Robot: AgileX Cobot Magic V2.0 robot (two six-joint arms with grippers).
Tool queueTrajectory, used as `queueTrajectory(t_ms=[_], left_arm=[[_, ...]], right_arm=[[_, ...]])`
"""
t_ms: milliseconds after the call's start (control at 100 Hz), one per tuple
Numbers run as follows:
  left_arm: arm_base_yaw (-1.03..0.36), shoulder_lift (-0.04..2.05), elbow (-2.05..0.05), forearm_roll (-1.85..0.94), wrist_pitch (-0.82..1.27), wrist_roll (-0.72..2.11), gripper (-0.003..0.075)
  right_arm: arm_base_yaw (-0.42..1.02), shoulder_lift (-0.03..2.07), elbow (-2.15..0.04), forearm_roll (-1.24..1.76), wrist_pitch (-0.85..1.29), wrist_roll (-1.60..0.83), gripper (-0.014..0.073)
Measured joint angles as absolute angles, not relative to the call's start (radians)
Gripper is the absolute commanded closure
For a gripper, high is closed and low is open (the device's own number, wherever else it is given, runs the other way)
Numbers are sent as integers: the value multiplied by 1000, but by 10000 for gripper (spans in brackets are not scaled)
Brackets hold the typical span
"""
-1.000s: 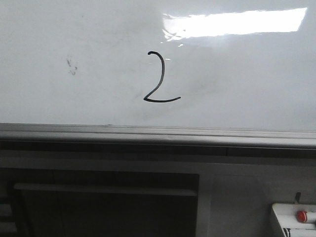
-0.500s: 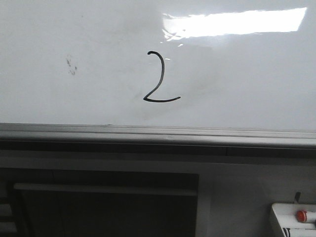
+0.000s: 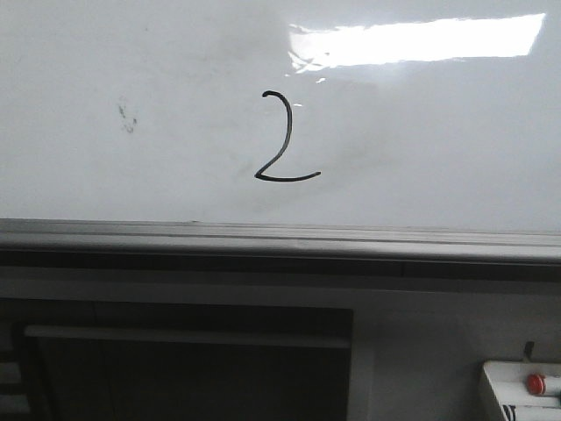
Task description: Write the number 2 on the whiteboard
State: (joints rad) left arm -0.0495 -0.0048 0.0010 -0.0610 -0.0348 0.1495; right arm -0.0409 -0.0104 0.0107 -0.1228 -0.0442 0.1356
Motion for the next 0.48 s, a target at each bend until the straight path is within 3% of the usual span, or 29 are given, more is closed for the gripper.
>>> queueTrajectory(t_ms=[480], left_arm=[[-50,-5,1,-61,-35,150,738]], right_arm=[[-41,-10,11,-144,-38,158,666]])
